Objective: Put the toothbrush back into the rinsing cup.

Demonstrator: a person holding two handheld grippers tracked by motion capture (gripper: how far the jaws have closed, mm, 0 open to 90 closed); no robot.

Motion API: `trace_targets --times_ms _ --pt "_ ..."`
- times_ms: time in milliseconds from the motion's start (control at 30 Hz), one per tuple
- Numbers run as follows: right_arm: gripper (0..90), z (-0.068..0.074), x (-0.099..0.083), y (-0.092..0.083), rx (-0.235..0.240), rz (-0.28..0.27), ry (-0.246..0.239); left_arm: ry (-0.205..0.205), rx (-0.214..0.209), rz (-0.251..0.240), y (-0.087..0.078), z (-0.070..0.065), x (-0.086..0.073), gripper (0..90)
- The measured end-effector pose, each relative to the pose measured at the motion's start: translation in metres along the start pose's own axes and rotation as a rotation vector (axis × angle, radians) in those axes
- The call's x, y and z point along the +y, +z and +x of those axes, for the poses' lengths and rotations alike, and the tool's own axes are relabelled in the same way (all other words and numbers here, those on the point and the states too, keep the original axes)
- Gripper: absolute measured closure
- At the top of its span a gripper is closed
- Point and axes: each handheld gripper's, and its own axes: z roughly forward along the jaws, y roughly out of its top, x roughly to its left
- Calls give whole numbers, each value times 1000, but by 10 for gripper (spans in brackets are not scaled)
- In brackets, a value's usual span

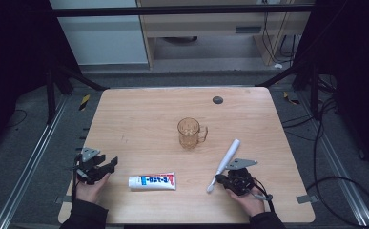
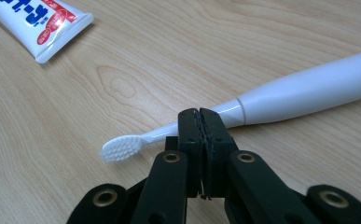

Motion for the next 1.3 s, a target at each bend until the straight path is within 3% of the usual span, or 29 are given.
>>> trace_targets --times_ms 133,400,667,800,1100,1300 --pt "878 -8 4 -12 -36 -55 3 -4 -3 2 1 0 1 453" --pt "880 -38 19 -35 -146 -164 66 8 2 -4 2 -2 4 451" --pt "884 -57 45 -29 -195 -217 82 7 10 -11 2 -1 5 449" --pt "892 -68 53 -14 -217 -215 100 1 15 -13 2 2 5 449" --pt "897 -86 57 22 -256 -143 127 11 15 -9 3 2 5 449" --pt "897 -89 54 29 -284 -105 116 11 14 -8 4 2 5 449"
